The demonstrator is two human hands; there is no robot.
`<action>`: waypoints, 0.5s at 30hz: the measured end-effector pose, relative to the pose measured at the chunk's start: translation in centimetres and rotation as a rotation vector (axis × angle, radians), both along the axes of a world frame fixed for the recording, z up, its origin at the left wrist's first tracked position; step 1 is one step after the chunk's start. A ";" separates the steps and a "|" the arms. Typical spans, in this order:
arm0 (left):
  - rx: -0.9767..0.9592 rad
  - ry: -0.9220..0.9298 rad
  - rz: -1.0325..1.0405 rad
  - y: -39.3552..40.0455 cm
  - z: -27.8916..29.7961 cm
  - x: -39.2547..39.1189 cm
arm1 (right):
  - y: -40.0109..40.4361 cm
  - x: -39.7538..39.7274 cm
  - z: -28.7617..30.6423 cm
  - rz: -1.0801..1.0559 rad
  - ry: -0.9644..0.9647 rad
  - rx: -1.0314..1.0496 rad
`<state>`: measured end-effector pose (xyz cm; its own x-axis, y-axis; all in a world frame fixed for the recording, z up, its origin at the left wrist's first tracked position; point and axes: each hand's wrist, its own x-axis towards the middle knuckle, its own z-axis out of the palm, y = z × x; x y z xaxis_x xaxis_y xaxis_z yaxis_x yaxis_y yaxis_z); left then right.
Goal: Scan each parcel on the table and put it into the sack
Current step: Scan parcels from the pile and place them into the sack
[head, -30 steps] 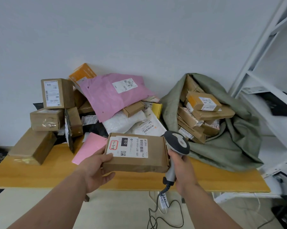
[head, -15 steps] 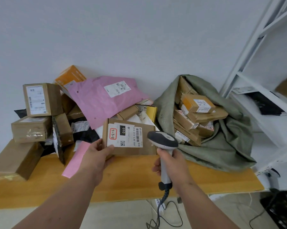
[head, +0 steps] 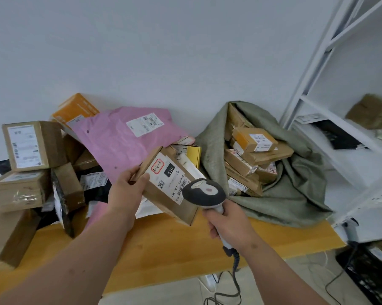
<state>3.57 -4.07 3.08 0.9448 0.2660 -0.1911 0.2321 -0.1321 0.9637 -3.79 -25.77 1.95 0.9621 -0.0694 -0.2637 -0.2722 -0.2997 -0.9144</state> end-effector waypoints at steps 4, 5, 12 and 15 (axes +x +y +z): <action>-0.012 -0.032 -0.033 -1.0 0.6 1.1 | -0.6 -0.5 -0.4 0.044 -0.023 -0.064; -0.029 -0.034 -0.035 -1.3 0.6 1.3 | -1.0 -0.6 -0.4 0.050 -0.028 -0.064; -0.083 -0.066 0.021 -4.8 0.9 1.9 | -5.1 0.0 0.3 0.094 -0.045 -0.089; -0.099 -0.072 0.043 -6.6 1.0 2.0 | -7.3 0.5 0.2 0.121 -0.043 -0.113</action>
